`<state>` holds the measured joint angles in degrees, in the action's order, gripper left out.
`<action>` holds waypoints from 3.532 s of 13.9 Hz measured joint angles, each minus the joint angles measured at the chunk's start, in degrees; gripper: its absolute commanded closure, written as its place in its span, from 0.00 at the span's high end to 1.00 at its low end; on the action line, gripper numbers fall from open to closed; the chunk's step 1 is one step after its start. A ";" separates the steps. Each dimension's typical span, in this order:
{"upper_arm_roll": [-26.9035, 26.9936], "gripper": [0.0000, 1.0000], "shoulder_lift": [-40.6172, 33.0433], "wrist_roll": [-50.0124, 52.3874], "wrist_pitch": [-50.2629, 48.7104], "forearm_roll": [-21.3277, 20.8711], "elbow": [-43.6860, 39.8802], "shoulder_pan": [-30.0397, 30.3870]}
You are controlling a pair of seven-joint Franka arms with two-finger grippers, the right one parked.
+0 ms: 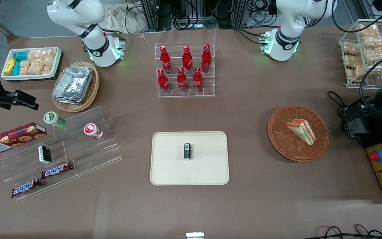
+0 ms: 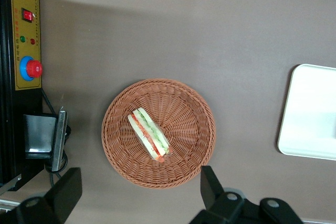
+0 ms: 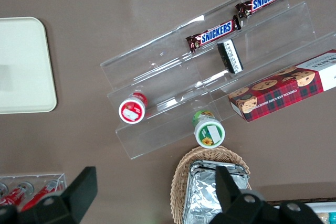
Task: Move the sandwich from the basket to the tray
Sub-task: 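Move the left gripper over the wicker basket toward the sandwich, then lower the open left gripper and close it on the wrapped sandwich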
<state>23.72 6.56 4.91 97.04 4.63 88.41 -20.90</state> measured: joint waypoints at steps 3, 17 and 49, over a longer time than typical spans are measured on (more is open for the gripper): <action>-0.02 1.00 0.02 0.00 0.00 0.00 0.00 -0.01; 0.77 1.00 4.13 34.21 17.69 5.96 20.64 1.08; -0.47 0.00 6.62 45.68 34.83 -2.35 37.60 -6.08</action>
<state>23.26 13.18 50.59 131.87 2.28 126.00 -26.98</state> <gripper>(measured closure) 0.806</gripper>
